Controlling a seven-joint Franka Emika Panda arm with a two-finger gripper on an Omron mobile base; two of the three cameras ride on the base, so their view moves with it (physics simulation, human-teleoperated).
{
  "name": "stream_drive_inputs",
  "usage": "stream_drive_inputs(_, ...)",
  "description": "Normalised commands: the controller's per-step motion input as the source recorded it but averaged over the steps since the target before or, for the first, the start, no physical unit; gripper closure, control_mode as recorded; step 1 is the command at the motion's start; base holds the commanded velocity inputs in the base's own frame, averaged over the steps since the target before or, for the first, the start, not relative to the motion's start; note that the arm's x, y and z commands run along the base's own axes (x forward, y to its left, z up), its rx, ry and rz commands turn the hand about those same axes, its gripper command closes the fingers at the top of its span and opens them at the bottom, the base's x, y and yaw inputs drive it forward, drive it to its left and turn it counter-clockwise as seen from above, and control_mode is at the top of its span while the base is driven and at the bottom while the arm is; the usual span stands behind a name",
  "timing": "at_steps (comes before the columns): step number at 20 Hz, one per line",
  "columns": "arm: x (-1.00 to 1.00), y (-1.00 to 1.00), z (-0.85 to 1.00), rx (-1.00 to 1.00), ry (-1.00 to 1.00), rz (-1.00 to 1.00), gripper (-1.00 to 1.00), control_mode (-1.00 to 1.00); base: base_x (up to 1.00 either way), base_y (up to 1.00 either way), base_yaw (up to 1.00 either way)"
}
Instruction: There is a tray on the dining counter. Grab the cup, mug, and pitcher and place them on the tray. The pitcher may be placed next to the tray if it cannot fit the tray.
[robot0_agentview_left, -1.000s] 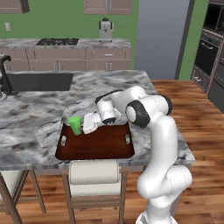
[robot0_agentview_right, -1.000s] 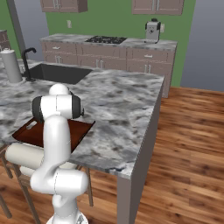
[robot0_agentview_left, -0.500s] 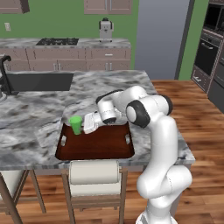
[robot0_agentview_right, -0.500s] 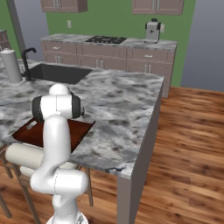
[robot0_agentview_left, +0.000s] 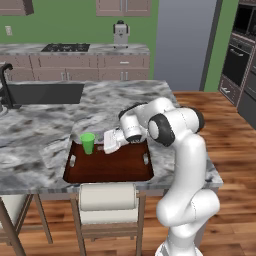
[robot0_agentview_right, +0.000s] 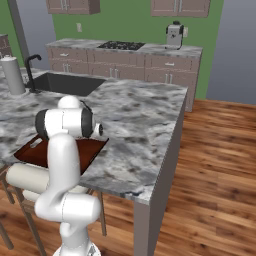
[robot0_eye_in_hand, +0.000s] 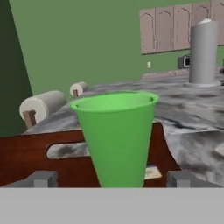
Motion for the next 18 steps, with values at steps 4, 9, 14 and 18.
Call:
stream_drive_inputs(4,-0.13,-0.53,0.43,0.14,0.02,-0.02,-1.00,-1.00,0.00,0.00,0.00)
stream_drive_inputs(9,-0.03,-0.30,0.96,0.18,0.09,-0.10,-1.00,-1.00,0.00,0.00,0.00)
stream_drive_inputs(14,-0.48,-0.32,0.92,0.16,0.09,-0.18,-1.00,-1.00,0.00,0.00,0.00)
stream_drive_inputs(18,-0.59,-0.27,0.88,0.21,0.16,-0.31,-1.00,-1.00,0.00,0.00,0.00)
